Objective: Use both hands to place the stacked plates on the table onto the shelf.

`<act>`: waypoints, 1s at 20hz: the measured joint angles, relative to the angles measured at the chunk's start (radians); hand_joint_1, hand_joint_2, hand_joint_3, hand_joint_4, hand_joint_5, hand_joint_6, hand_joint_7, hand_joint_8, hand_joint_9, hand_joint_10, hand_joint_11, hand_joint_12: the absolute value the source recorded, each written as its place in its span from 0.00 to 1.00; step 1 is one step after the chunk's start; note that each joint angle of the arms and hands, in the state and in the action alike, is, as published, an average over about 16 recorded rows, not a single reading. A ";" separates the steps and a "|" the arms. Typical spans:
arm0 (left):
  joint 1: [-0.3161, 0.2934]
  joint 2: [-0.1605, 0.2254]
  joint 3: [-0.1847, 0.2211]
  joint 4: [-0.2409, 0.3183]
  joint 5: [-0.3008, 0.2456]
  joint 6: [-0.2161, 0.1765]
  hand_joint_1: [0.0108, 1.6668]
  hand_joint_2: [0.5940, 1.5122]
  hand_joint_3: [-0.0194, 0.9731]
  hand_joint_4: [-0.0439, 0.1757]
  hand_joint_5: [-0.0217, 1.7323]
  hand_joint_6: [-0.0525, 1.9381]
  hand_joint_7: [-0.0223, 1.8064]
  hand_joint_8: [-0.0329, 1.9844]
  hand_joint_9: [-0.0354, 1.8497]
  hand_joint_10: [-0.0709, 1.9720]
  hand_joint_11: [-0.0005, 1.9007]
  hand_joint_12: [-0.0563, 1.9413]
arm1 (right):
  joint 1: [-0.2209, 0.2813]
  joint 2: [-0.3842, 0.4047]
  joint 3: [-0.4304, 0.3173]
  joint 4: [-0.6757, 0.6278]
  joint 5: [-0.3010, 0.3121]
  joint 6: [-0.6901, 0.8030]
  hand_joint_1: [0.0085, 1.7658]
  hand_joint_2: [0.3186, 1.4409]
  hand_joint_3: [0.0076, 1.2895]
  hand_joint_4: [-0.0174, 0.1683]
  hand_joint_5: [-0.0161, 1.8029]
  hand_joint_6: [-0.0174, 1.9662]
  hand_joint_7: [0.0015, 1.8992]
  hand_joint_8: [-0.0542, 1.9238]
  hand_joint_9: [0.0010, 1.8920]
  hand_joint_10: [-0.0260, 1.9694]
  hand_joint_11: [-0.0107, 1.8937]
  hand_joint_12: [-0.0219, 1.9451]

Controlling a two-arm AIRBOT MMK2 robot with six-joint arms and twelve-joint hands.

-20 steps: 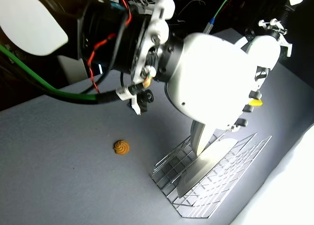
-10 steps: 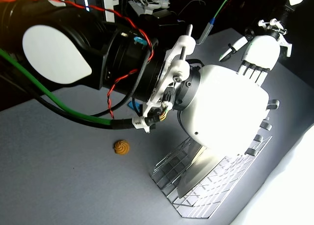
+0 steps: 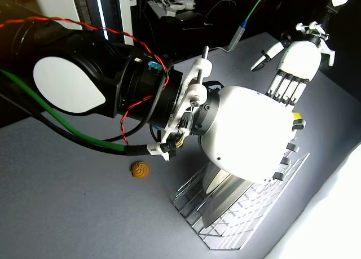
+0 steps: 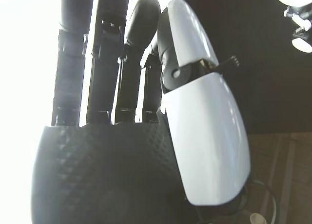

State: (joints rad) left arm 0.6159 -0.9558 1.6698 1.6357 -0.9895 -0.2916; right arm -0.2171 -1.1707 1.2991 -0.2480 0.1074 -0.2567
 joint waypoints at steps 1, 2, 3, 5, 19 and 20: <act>-0.002 0.000 -0.001 0.000 -0.001 0.000 0.00 0.61 0.04 0.23 0.07 0.03 0.08 0.02 0.06 0.04 0.01 0.04 | -0.001 0.005 -0.004 0.000 0.004 -0.009 0.70 0.72 0.00 0.09 0.49 0.57 0.55 0.51 0.69 0.01 0.47 0.53; -0.004 0.000 -0.003 0.001 -0.002 0.000 0.00 0.61 0.04 0.23 0.07 0.03 0.08 0.02 0.06 0.04 0.01 0.04 | -0.002 0.011 -0.010 0.000 0.009 -0.019 0.70 0.72 0.00 0.09 0.49 0.57 0.55 0.51 0.69 0.01 0.47 0.53; -0.006 0.000 -0.006 0.001 -0.003 0.000 0.00 0.61 0.04 0.23 0.07 0.03 0.08 0.02 0.06 0.04 0.01 0.04 | -0.002 0.020 -0.017 0.000 0.014 -0.030 0.70 0.72 0.00 0.09 0.49 0.57 0.54 0.51 0.69 0.01 0.47 0.53; -0.011 0.000 -0.013 0.000 -0.005 0.001 0.00 0.61 0.04 0.23 0.07 0.03 0.08 0.02 0.06 0.04 0.01 0.04 | -0.002 0.041 -0.034 0.000 0.022 -0.056 0.70 0.72 0.00 0.09 0.49 0.57 0.54 0.51 0.68 0.02 0.47 0.54; -0.036 0.005 -0.076 0.001 -0.022 0.041 0.00 0.62 0.04 0.23 0.07 0.03 0.07 0.02 0.05 0.04 0.01 0.05 | -0.044 0.336 -0.287 0.001 0.079 -0.329 0.70 0.72 0.00 0.09 0.48 0.58 0.54 0.51 0.63 0.15 0.46 0.54; -0.036 0.006 -0.080 0.003 -0.022 0.045 0.00 0.62 0.04 0.23 0.07 0.03 0.07 0.02 0.05 0.04 0.01 0.05 | -0.052 0.356 -0.304 0.001 0.081 -0.346 0.69 0.72 0.00 0.09 0.48 0.58 0.53 0.49 0.62 0.15 0.45 0.54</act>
State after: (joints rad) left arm 0.5796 -0.9498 1.5896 1.6383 -1.0119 -0.2464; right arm -0.2687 -0.8151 0.9949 -0.2471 0.1887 -0.6027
